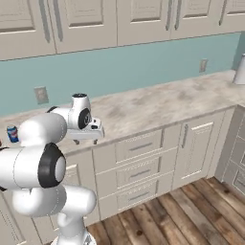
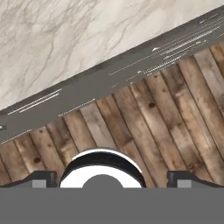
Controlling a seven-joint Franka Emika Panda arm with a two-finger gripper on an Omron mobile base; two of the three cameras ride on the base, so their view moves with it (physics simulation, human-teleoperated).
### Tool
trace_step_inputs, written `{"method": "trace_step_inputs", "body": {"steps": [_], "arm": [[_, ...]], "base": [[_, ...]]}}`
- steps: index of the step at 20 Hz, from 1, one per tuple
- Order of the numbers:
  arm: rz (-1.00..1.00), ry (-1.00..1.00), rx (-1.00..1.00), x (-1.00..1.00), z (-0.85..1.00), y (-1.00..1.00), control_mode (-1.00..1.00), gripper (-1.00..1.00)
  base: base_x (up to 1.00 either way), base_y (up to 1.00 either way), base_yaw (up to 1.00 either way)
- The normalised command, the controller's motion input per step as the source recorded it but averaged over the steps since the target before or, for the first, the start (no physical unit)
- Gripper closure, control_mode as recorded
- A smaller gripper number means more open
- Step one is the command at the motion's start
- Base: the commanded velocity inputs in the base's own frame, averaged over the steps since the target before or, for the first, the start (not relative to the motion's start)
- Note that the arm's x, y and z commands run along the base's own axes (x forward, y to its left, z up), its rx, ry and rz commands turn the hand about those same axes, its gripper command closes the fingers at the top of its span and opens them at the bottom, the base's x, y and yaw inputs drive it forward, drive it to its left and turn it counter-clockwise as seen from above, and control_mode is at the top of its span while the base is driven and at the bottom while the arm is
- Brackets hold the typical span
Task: Four empty soda cans are scattered around the kitchen. Gather all the cans and cluster them next to the stove for recycling.
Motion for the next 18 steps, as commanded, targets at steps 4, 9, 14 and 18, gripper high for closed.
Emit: {"method": "trace_step_inputs", "body": {"steps": [4,9,14,18], "arm": [[0.0,0.0,0.0,0.0,0.0,0.0,1.0,-1.0],[0.0,0.0,0.0,0.0,0.0,0.0,1.0,-1.0],[0.0,0.0,0.0,0.0,0.0,0.0,1.0,-1.0],[0.0,0.0,0.0,0.0,0.0,0.0,1.0,-1.0]], "base": [[0.0,0.0,-0.49],[0.0,0.0,-0.49],[0.0,0.0,-0.49],[0.0,0.0,-0.49]]}}
